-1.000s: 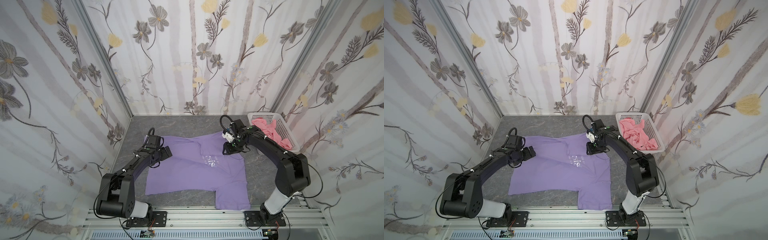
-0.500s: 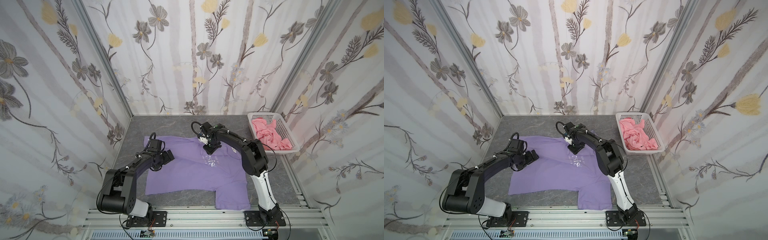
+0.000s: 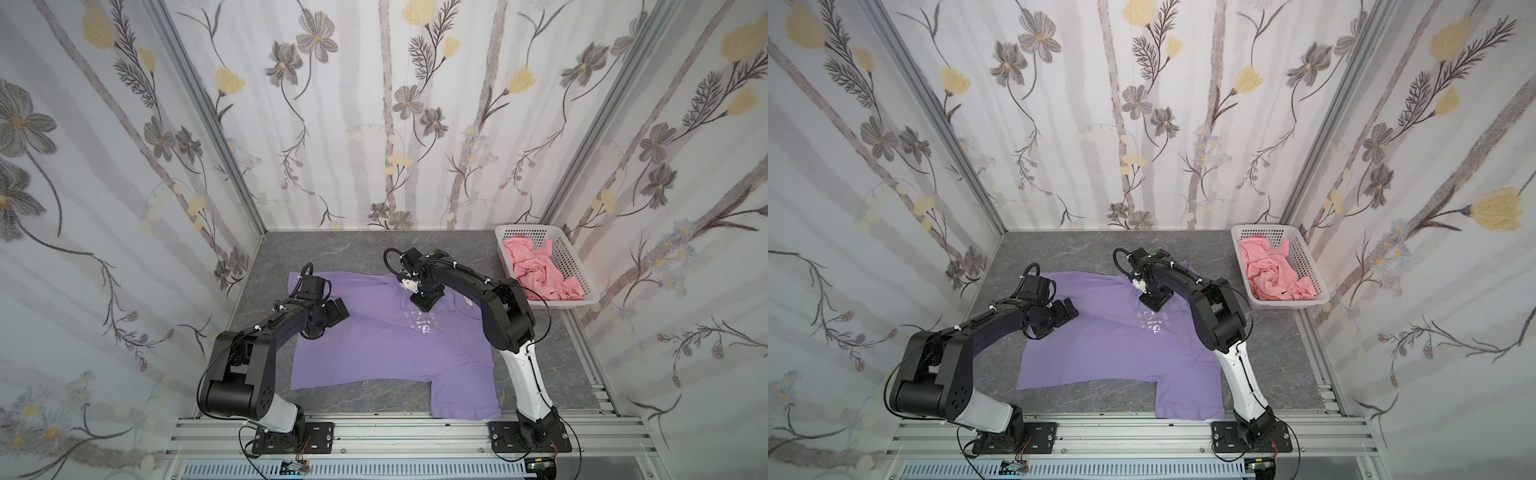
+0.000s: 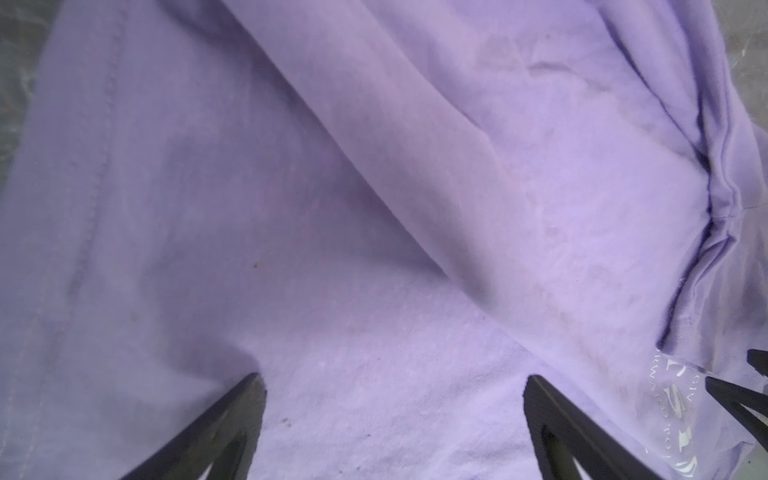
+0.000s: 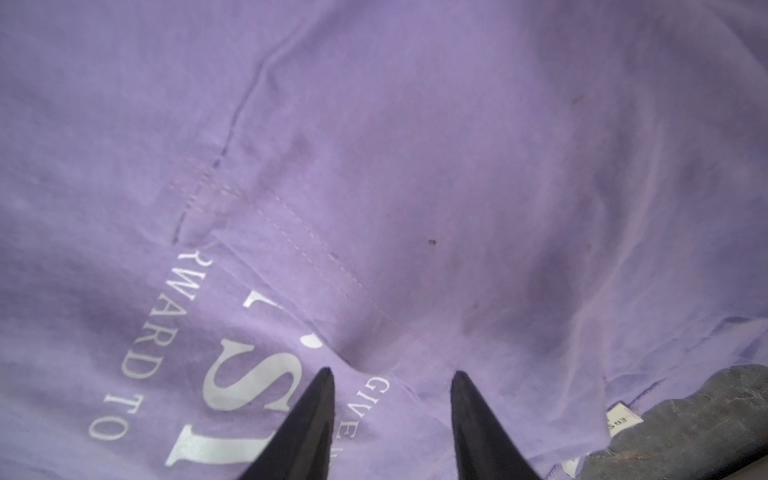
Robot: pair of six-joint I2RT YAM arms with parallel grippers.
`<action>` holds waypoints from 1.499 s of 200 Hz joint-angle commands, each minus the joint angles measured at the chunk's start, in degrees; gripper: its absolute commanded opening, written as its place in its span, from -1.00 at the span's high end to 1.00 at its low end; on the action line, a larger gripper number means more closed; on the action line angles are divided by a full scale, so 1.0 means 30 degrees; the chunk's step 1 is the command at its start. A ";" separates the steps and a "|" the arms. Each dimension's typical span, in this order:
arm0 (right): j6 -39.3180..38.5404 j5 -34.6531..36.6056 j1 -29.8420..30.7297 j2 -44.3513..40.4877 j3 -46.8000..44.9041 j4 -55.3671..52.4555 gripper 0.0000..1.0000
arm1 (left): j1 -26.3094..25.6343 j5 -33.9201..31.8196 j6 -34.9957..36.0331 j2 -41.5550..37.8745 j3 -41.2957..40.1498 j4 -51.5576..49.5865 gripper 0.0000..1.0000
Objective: Fold and stack t-shirts
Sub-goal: Smooth out the T-shirt at the center of the board.
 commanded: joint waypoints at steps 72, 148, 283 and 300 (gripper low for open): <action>0.0551 -0.0153 -0.0036 0.1320 0.1431 -0.0610 0.32 | -0.0004 0.0070 0.0213 0.0531 0.0238 -0.0151 -1.00; 0.0187 0.1513 -0.0280 0.1553 0.2847 -0.0941 1.00 | -0.0004 -0.0048 0.0297 0.0589 -0.0106 -0.0152 -1.00; 0.0976 0.5299 -0.2394 0.8080 1.8877 -0.0166 0.96 | -0.0004 -0.0582 0.0587 -0.2552 -0.0390 -0.3210 -1.00; 0.1805 0.5069 -0.2785 0.8495 1.8870 0.1312 0.94 | -0.0004 -0.0662 0.0590 -0.3527 -0.0491 -0.3956 -1.00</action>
